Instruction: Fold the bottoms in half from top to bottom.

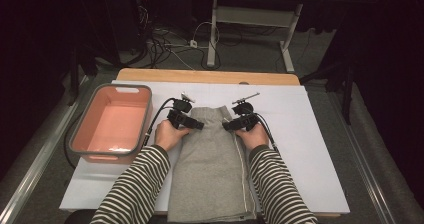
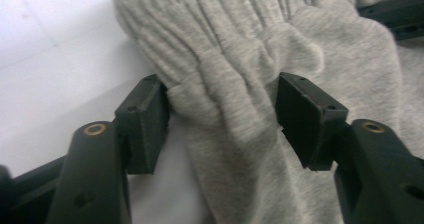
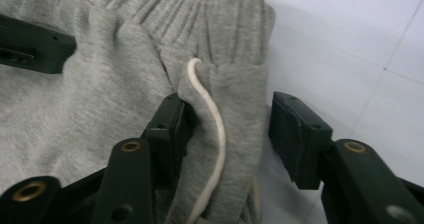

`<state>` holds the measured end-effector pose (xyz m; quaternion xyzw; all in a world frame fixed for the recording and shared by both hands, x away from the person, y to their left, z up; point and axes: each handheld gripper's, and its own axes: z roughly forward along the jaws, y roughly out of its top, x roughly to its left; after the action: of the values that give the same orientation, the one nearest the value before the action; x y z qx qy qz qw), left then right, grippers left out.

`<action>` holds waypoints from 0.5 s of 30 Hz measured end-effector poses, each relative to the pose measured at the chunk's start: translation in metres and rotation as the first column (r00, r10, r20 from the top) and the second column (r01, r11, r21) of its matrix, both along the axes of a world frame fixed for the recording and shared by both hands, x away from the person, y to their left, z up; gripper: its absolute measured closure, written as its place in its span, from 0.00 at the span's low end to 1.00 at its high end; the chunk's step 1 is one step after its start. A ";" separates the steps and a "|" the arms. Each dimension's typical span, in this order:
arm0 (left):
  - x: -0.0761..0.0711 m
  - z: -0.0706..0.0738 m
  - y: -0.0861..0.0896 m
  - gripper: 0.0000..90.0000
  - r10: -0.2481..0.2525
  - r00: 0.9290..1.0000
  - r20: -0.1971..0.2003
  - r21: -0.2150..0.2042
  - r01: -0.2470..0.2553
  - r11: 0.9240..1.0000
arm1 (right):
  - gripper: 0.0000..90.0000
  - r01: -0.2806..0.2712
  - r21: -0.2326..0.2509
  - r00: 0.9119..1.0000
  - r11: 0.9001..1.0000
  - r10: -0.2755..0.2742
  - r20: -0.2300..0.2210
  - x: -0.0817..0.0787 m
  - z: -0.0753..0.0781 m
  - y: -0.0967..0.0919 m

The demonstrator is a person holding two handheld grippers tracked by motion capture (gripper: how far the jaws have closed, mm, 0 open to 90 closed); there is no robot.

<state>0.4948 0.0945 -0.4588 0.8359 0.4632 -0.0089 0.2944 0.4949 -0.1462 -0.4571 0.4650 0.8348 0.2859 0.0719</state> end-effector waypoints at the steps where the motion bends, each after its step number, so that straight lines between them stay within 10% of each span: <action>1: 0.000 0.000 0.000 0.44 -0.006 1.000 0.002 0.005 0.006 1.000 | 0.59 -0.003 -0.003 1.000 1.000 0.003 -0.011 0.000 0.001 0.001; 15: -0.002 -0.002 -0.003 0.63 -0.048 0.999 -0.022 -0.038 0.047 0.998 | 0.83 -0.048 -0.039 0.998 0.998 0.046 -0.054 -0.003 0.004 0.009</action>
<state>0.4929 0.0916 -0.4604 0.8409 0.4462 -0.0339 0.3044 0.4918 -0.1374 -0.4534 0.4513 0.8526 0.2582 0.0524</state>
